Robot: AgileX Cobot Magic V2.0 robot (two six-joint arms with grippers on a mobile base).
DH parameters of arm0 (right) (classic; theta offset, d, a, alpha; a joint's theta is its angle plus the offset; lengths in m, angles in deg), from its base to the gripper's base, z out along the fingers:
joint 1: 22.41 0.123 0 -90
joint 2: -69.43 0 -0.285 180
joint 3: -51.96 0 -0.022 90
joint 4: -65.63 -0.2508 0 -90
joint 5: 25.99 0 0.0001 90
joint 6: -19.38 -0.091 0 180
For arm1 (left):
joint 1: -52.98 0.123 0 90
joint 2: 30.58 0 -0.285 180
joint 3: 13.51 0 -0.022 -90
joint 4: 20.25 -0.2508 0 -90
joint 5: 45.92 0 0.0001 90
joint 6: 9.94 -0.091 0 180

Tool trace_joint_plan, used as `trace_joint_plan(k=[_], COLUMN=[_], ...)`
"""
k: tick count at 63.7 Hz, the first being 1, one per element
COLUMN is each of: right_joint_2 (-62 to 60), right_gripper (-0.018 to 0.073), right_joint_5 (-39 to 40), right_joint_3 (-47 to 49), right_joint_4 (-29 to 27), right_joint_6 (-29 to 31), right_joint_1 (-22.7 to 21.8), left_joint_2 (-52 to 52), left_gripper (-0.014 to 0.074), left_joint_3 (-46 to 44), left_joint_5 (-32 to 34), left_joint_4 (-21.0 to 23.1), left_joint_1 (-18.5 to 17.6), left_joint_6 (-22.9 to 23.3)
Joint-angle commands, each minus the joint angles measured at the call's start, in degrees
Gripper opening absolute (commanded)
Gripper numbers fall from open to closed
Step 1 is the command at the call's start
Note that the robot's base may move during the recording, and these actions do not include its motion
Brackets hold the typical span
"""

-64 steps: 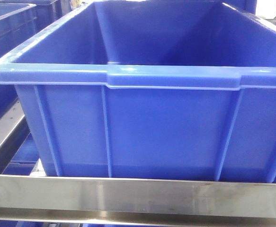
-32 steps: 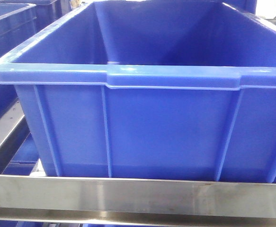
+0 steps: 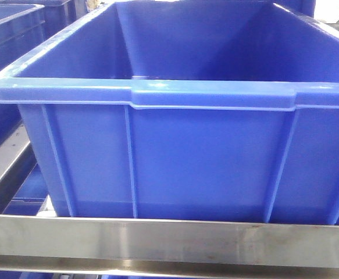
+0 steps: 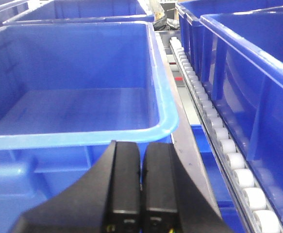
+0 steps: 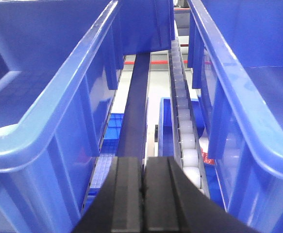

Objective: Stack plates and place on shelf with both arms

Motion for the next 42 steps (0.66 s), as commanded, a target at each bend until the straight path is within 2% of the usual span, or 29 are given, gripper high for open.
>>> trace_joint_plan(k=[1,42], right_joint_2=[-1.01,-1.01], right_gripper=[0.0049,0.0049], right_joint_5=[5.08,5.08], right_joint_3=[-0.06,-0.06], right_joint_4=[0.54,0.54], right_joint_6=[0.00,0.00], right_joint_1=[-0.37,-0.37], left_joint_2=[1.30,1.30], left_gripper=[0.0080,0.0080], left_joint_3=[0.24,0.24], left_joint_5=[5.38,5.38], left_joint_4=[0.51,0.51], left_joint_1=[0.13,0.13], left_joint_6=[0.00,0.00])
